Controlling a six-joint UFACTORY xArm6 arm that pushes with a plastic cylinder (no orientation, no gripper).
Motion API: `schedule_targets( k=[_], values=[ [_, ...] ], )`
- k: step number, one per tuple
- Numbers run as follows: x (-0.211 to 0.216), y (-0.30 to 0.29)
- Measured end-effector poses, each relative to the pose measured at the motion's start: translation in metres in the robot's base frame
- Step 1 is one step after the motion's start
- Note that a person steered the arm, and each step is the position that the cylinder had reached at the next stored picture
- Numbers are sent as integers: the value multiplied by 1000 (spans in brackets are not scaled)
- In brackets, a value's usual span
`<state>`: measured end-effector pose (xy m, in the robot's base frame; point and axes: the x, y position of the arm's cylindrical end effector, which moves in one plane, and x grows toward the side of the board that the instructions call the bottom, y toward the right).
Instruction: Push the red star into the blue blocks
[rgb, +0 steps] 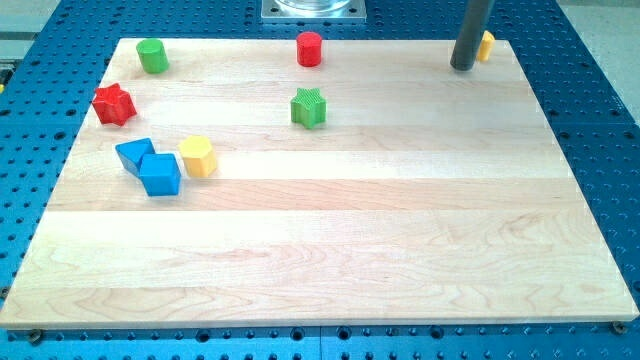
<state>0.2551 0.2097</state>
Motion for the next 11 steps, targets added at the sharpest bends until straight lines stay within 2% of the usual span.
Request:
schedule_targets(
  k=[3, 4, 5, 6, 8, 10, 11],
  values=[
    [13, -24],
    [19, -49],
    [66, -102],
    [75, -143],
    [102, -292],
    [74, -408],
    [61, -434]
  ],
)
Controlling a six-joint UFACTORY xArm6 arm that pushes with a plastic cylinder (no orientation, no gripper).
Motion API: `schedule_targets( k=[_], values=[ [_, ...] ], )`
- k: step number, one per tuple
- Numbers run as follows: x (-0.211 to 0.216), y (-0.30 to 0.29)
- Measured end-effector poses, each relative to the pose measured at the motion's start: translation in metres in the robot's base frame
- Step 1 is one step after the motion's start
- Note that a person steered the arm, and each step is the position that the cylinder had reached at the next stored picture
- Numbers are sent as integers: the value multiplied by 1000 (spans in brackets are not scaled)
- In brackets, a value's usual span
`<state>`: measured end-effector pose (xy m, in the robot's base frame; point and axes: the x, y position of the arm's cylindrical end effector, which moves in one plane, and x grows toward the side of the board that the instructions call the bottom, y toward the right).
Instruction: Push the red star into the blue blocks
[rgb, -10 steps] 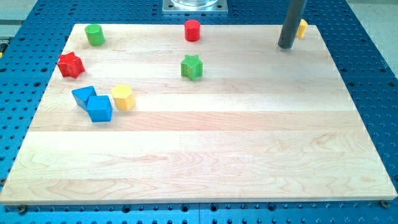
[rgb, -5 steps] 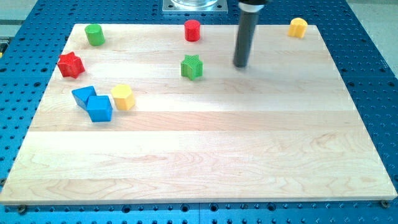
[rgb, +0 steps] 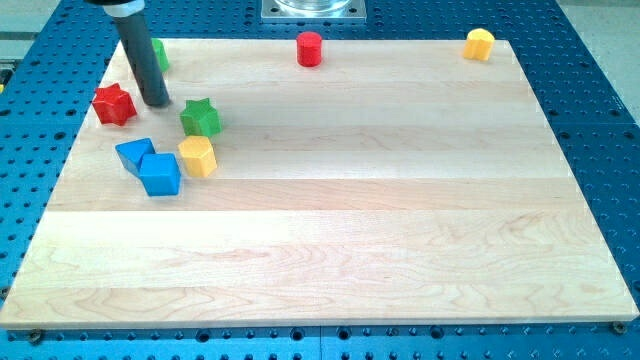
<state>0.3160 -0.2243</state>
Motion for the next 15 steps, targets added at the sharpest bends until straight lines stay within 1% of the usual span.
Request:
schedule_targets(
  k=[1, 2, 3, 4, 5, 6, 8, 9, 10, 11, 12, 13, 14, 15],
  values=[
    [-4, -30],
    [17, -66],
    [46, -54],
    [21, -70],
    [28, -80],
    [66, -56],
    [94, -77],
    [99, -46],
    [101, -41],
    [70, -79],
    [77, -81],
    [131, -80],
    [137, -72],
    [135, -33]
  ],
)
